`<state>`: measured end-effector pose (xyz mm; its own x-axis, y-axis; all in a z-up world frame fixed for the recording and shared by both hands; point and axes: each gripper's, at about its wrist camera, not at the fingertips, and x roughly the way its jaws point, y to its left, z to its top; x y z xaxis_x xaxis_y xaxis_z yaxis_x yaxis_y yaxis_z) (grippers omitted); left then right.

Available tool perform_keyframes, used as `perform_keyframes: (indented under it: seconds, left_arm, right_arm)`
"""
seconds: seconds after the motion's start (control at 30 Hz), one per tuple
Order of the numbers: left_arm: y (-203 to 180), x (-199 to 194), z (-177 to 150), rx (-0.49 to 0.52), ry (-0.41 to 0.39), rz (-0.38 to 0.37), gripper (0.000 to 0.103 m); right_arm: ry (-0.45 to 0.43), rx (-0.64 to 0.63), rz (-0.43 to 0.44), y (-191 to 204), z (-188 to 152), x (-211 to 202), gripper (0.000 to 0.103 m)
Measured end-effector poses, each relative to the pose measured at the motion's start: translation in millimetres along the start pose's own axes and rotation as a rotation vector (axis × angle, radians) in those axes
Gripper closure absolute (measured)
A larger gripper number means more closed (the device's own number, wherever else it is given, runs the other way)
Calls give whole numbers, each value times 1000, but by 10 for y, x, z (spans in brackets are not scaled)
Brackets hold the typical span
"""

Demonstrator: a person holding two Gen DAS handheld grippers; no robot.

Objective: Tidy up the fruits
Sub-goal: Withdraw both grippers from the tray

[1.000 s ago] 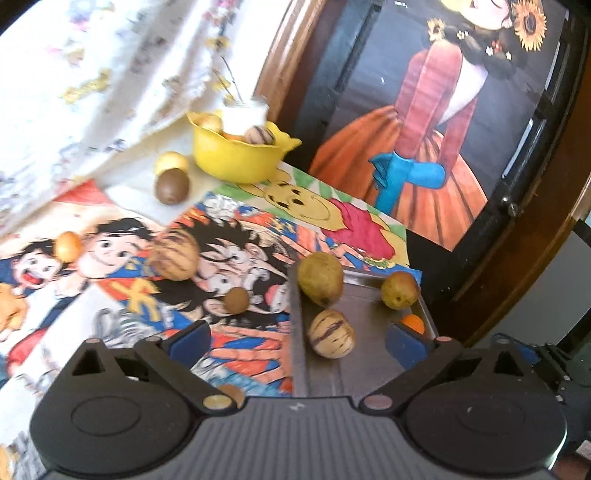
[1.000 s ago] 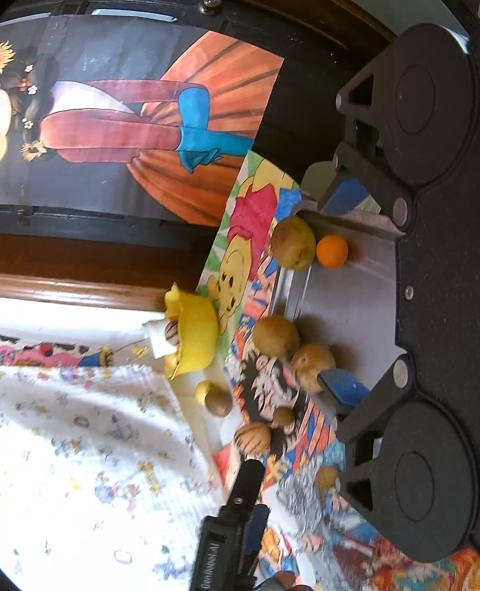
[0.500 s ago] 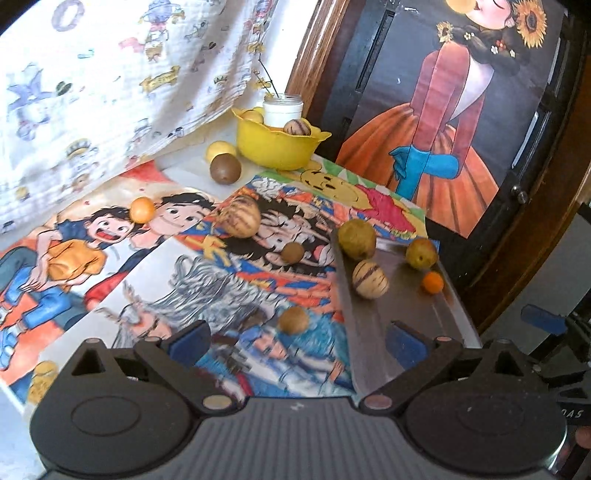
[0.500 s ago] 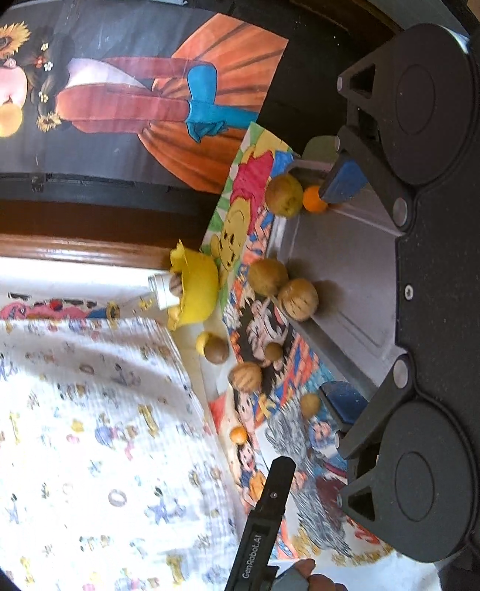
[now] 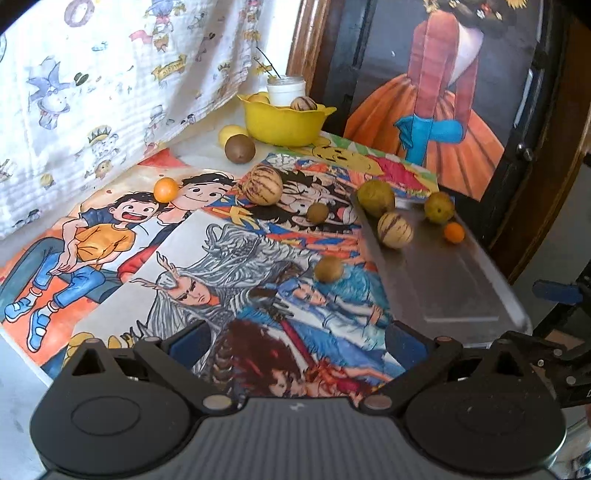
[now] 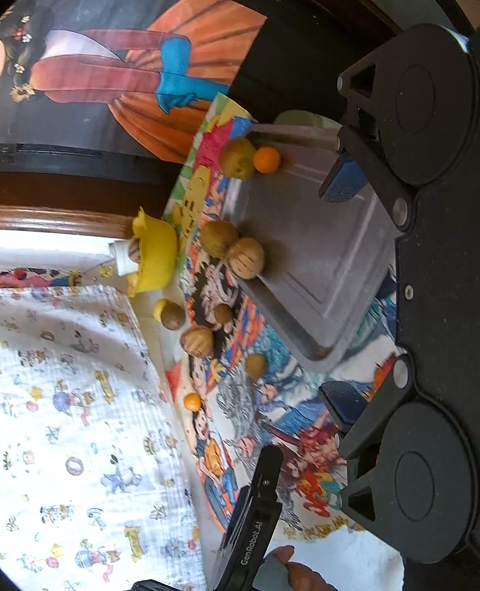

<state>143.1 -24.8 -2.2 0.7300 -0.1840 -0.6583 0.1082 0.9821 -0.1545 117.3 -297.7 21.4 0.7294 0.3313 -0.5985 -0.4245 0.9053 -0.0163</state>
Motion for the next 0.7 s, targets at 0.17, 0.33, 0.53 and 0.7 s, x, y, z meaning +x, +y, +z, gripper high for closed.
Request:
perform_keyframes:
  seconds: [0.17, 0.33, 0.53, 0.7]
  left_arm:
    - [-30, 4, -68, 57, 9, 9, 1]
    - [-53, 44, -96, 83, 20, 12, 1]
    - [-72, 65, -81, 121, -35, 27, 1]
    - [-155, 135, -15, 228, -61, 42, 1]
  right_arm:
    - [27, 32, 3, 32, -113, -17, 1]
    - [49, 76, 1, 16, -229, -55, 1]
    - [50, 72, -23, -103, -247, -12, 1]
    - [46, 8, -47, -247, -42, 98, 1]
